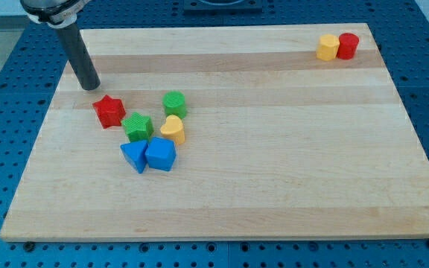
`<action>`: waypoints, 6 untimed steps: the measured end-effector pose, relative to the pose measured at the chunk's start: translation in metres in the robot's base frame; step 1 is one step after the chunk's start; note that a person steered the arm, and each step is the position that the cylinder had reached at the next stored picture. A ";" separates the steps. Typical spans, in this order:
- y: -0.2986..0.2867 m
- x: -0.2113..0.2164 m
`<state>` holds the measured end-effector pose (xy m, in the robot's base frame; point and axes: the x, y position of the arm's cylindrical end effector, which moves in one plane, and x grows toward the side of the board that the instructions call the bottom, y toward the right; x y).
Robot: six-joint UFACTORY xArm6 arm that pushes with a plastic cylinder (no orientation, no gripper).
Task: Push the red star into the green star
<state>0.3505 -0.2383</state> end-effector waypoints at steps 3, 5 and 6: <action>0.059 0.086; 0.162 0.151; 0.181 0.168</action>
